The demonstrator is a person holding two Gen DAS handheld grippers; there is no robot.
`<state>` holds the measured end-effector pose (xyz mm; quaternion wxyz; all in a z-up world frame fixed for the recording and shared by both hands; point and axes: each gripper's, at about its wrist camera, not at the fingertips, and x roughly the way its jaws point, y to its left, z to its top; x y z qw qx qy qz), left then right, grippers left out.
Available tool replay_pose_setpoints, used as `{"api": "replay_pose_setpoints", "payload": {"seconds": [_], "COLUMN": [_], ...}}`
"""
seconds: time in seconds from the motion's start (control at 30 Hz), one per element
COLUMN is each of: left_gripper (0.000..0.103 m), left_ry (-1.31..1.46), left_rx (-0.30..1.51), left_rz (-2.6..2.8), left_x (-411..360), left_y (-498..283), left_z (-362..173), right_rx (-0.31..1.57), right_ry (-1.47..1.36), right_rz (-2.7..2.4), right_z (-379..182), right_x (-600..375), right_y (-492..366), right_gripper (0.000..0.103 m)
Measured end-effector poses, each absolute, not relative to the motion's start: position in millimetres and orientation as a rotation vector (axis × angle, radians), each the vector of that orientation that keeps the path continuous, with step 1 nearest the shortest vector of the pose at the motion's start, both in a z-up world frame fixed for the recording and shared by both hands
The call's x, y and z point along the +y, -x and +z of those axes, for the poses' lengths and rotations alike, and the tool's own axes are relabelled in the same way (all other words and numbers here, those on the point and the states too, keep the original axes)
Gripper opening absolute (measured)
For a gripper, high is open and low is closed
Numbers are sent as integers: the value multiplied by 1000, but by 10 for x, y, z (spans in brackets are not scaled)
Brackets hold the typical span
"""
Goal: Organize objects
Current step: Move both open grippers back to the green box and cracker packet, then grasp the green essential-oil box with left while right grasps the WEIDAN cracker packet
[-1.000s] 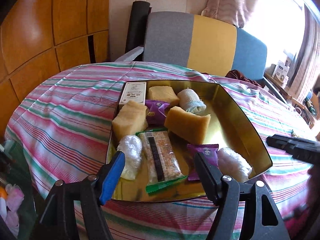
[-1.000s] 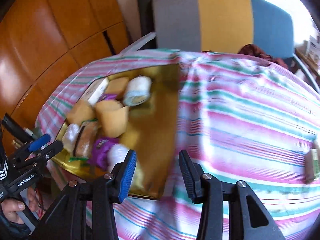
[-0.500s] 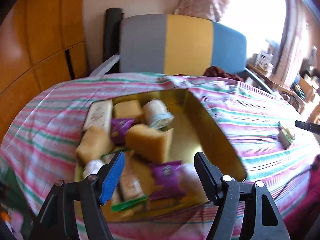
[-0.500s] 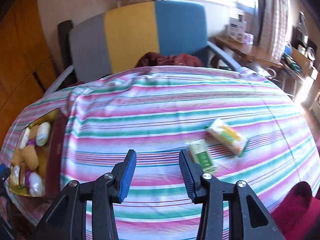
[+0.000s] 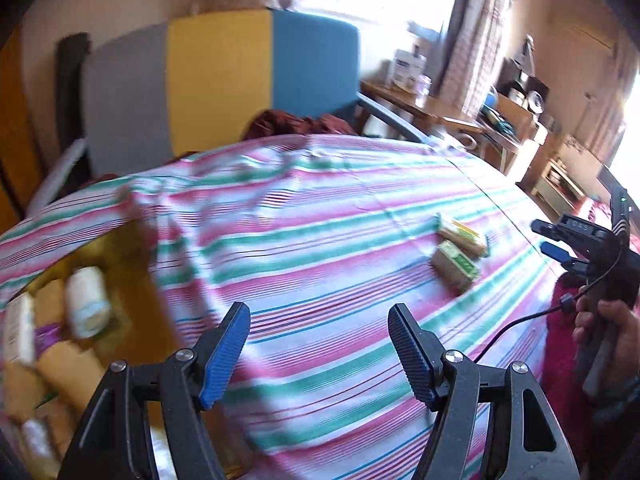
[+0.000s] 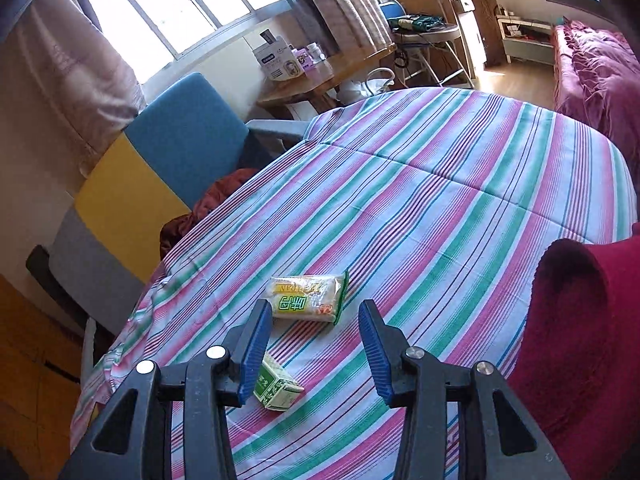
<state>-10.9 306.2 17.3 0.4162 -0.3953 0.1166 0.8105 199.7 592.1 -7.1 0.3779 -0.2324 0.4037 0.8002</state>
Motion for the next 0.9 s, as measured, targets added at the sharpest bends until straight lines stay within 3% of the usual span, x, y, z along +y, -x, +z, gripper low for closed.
{"api": "replay_pose_setpoints", "payload": {"seconds": [0.2, 0.4, 0.67, 0.8, 0.83, 0.87, 0.9], "left_gripper": [71, 88, 92, 92, 90, 76, 76], "left_ry": [1041, 857, 775, 733, 711, 707, 724], "left_rx": [360, 649, 791, 835, 840, 836, 825], "left_rz": [1849, 1642, 1528, 1491, 1486, 1478, 1472], "left_x": [3993, 4698, 5174, 5300, 5322, 5340, 5353], "left_y": [-93, -423, -420, -461, -485, -496, -495], "left_z": [-77, -304, -534, -672, -696, -719, -739], "right_rx": [1087, 1145, 1211, 1200, 1201, 1204, 1204], "right_ry": [602, 615, 620, 650, 654, 654, 653], "right_rz": [2075, 2072, 2057, 2056, 2054, 2054, 2053], "right_z": [-132, -201, -279, -295, -299, -302, -302], "right_x": [5934, 5982, 6031, 6019, 6023, 6023, 6023], "right_y": [-1972, -1952, -1966, -1924, -1925, -1927, -1932], "right_gripper": [45, 45, 46, 46, 46, 46, 46]}}
